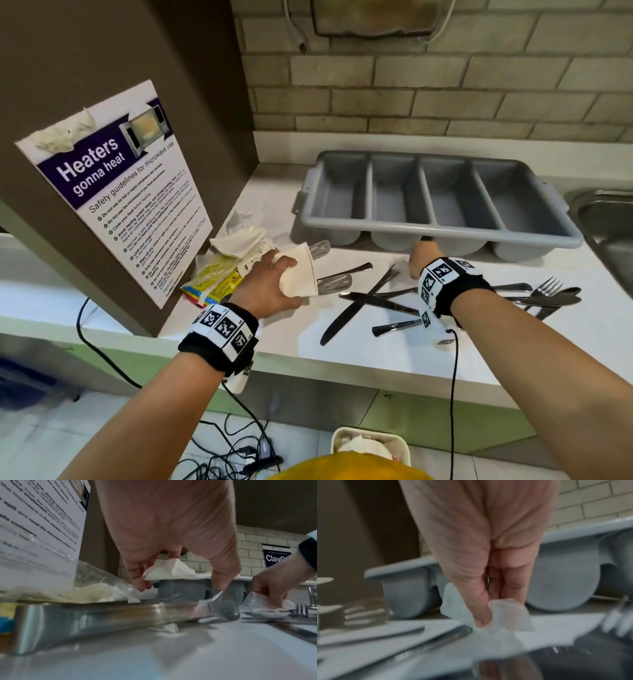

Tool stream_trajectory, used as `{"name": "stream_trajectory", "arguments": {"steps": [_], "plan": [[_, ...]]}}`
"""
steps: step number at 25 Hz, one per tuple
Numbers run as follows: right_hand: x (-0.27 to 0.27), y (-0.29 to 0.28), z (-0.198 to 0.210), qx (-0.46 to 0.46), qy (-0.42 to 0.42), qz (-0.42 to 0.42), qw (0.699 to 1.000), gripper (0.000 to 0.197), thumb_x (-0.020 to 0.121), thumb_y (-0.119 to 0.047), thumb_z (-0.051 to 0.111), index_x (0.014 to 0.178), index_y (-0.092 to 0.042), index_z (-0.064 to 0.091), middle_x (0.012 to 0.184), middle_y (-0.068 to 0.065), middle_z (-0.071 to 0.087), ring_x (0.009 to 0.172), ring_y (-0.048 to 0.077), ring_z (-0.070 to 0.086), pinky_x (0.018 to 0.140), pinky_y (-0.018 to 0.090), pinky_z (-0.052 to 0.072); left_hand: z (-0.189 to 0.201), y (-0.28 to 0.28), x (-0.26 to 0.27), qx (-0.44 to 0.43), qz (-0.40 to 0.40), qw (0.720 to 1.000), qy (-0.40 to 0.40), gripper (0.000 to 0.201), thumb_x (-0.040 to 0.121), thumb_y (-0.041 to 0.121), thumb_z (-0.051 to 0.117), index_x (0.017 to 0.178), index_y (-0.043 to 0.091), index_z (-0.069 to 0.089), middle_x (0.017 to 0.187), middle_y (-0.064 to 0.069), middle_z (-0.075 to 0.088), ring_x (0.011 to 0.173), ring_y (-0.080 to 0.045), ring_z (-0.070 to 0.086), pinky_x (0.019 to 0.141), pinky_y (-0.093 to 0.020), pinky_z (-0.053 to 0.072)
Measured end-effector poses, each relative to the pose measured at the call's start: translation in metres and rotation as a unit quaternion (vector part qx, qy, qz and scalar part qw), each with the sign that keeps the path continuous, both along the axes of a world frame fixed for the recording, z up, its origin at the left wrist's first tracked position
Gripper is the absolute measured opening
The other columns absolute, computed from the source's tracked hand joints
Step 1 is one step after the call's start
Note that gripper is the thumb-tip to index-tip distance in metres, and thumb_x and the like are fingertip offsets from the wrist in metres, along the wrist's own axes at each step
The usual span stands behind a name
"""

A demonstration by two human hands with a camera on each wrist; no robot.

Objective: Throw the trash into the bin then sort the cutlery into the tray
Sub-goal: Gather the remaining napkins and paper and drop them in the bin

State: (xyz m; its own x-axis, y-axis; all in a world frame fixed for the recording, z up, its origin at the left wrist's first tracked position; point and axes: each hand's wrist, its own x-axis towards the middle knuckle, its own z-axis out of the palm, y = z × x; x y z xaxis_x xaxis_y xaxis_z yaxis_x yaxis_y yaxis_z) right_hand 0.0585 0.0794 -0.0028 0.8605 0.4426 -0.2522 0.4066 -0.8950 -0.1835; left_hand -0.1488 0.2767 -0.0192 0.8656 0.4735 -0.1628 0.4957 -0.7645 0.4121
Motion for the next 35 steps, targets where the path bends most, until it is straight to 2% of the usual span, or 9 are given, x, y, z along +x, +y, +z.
{"name": "stream_trajectory", "arguments": {"steps": [3, 6, 10, 14, 17, 23, 28, 32, 35], "plan": [[-0.007, -0.01, 0.028, 0.052, -0.026, 0.032, 0.998, 0.032, 0.094, -0.002, 0.039, 0.116, 0.005, 0.061, 0.119, 0.021, 0.063, 0.113, 0.032, 0.059, 0.098, 0.033, 0.046, 0.016, -0.003, -0.001, -0.05, 0.014, 0.995, -0.088, 0.078, 0.064, 0.04, 0.077, 0.132, 0.021, 0.045, 0.145, -0.009, 0.035, 0.136, -0.022, 0.035, 0.11, -0.023, 0.029], [-0.026, -0.029, 0.056, 0.191, -0.057, 0.053, 0.978, 0.019, 0.086, 0.003, 0.05, 0.091, 0.008, 0.067, 0.081, 0.021, 0.06, 0.08, 0.029, 0.055, 0.069, 0.023, 0.036, 0.036, -0.024, 0.002, -0.088, 0.03, 0.976, -0.196, 0.073, 0.06, 0.04, 0.076, 0.126, 0.018, 0.051, 0.128, -0.005, 0.051, 0.111, -0.012, 0.047, 0.092, -0.016, 0.033], [-0.064, -0.06, 0.058, 0.285, 0.004, 0.126, 0.95, 0.014, 0.078, 0.004, 0.063, 0.072, -0.009, 0.063, 0.07, 0.007, 0.058, 0.07, 0.02, 0.051, 0.055, 0.019, 0.028, 0.042, -0.075, -0.006, -0.224, 0.044, 0.933, -0.278, 0.057, 0.066, 0.029, 0.078, 0.116, 0.032, 0.051, 0.112, 0.001, 0.055, 0.098, -0.012, 0.052, 0.073, -0.003, 0.042], [-0.112, -0.094, 0.032, 0.323, 0.079, 0.139, 0.933, 0.021, 0.079, 0.0, 0.068, 0.069, -0.018, 0.067, 0.068, -0.002, 0.065, 0.066, 0.009, 0.058, 0.063, 0.001, 0.041, 0.017, -0.123, -0.041, -0.302, -0.029, 0.914, -0.27, 0.053, 0.06, 0.044, 0.07, 0.105, 0.058, 0.045, 0.115, 0.007, 0.055, 0.101, -0.012, 0.054, 0.08, -0.012, 0.046], [-0.159, -0.123, 0.006, 0.329, 0.157, 0.094, 0.926, 0.035, 0.079, 0.0, 0.067, 0.063, -0.03, 0.06, 0.067, -0.01, 0.064, 0.067, 0.003, 0.06, 0.065, 0.004, 0.044, -0.006, -0.144, -0.08, -0.323, -0.067, 0.912, -0.246, 0.055, 0.06, 0.044, 0.071, 0.104, 0.063, 0.046, 0.122, 0.017, 0.052, 0.109, -0.01, 0.054, 0.088, -0.015, 0.045], [-0.214, -0.146, -0.1, 0.243, 0.204, -0.008, 0.948, 0.009, 0.083, 0.0, 0.064, 0.089, -0.002, 0.071, 0.087, 0.013, 0.071, 0.078, 0.018, 0.06, 0.071, 0.024, 0.044, -0.086, -0.161, -0.131, -0.343, -0.077, 0.93, -0.11, 0.055, 0.063, 0.048, 0.068, 0.113, 0.046, 0.045, 0.112, -0.003, 0.06, 0.092, -0.011, 0.057, 0.08, -0.021, 0.049], [-0.233, -0.16, -0.228, 0.173, 0.249, -0.054, 0.952, 0.016, 0.085, 0.005, 0.055, 0.092, 0.004, 0.069, 0.094, 0.019, 0.071, 0.078, 0.015, 0.056, 0.062, 0.012, 0.041, -0.199, -0.175, -0.138, -0.343, -0.024, 0.938, 0.046, 0.055, 0.077, 0.043, 0.066, 0.127, 0.028, 0.048, 0.111, -0.006, 0.06, 0.09, -0.017, 0.054, 0.081, -0.03, 0.048], [-0.236, -0.17, -0.341, 0.131, 0.295, -0.08, 0.943, 0.021, 0.084, 0.006, 0.051, 0.093, 0.007, 0.069, 0.098, 0.025, 0.071, 0.091, 0.032, 0.065, 0.078, 0.026, 0.049, -0.283, -0.181, -0.128, -0.296, -0.05, 0.939, 0.17, 0.048, 0.088, 0.043, 0.057, 0.13, 0.024, 0.048, 0.062, 0.005, 0.043, 0.059, -0.009, 0.043, 0.059, -0.022, 0.035], [-0.234, -0.176, -0.421, 0.113, 0.322, -0.101, 0.935, 0.023, 0.083, 0.009, 0.049, 0.092, 0.007, 0.07, 0.1, 0.024, 0.071, 0.096, 0.035, 0.065, 0.081, 0.029, 0.048, -0.352, -0.179, -0.113, -0.279, -0.053, 0.928, 0.241, 0.052, 0.088, 0.05, 0.052, 0.134, 0.027, 0.044, 0.067, 0.005, 0.047, 0.081, -0.025, 0.054, 0.073, -0.027, 0.038]]}}
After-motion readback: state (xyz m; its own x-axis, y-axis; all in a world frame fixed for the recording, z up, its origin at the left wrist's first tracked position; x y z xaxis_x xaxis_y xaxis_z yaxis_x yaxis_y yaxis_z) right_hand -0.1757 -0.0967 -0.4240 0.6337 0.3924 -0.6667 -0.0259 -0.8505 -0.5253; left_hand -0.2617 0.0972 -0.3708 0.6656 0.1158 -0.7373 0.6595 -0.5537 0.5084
